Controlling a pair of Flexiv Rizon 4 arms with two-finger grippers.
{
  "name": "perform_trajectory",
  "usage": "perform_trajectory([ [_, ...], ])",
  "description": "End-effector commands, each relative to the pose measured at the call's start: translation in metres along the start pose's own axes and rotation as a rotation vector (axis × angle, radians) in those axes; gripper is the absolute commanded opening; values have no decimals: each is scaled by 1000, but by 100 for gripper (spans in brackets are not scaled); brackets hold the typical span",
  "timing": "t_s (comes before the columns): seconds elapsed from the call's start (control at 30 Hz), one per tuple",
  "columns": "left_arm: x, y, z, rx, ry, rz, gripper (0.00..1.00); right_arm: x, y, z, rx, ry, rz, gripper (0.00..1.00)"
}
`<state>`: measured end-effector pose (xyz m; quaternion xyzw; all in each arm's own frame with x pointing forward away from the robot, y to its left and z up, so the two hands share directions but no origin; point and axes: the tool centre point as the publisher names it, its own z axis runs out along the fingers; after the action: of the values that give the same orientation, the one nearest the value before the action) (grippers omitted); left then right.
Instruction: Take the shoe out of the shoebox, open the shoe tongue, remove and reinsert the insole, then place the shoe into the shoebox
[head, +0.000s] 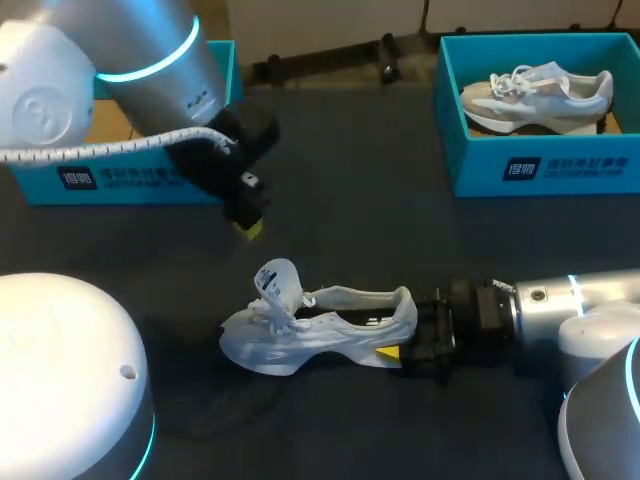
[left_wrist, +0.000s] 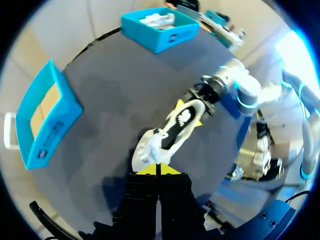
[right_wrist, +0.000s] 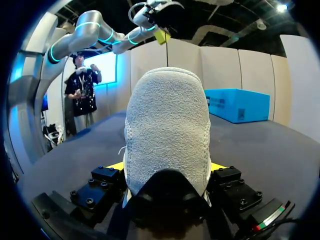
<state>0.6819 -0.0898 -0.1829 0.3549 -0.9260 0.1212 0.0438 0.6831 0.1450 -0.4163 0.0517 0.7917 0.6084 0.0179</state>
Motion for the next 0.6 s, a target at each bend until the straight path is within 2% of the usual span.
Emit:
perform_trajectory([
  [0.03, 7, -16, -6, -140, 62, 299, 0, 0, 0, 1, 2, -2, 0, 0],
  [0.4, 7, -16, -6, -140, 62, 299, 0, 0, 0, 1, 2, -2, 0, 0],
  [0.47, 12, -19, 2, -151, 53, 386, 0, 0, 0, 1, 2, -2, 0, 0],
  [0.53, 23, -25, 13, -123, 50, 559, 0, 0, 0, 1, 2, -2, 0, 0],
  [0.57, 25, -27, 15, -106, 67, 578, 0, 0, 0, 1, 2, -2, 0, 0],
  [0.6, 29, -32, 23, -105, 20, 599, 0, 0, 0, 1, 2, -2, 0, 0],
])
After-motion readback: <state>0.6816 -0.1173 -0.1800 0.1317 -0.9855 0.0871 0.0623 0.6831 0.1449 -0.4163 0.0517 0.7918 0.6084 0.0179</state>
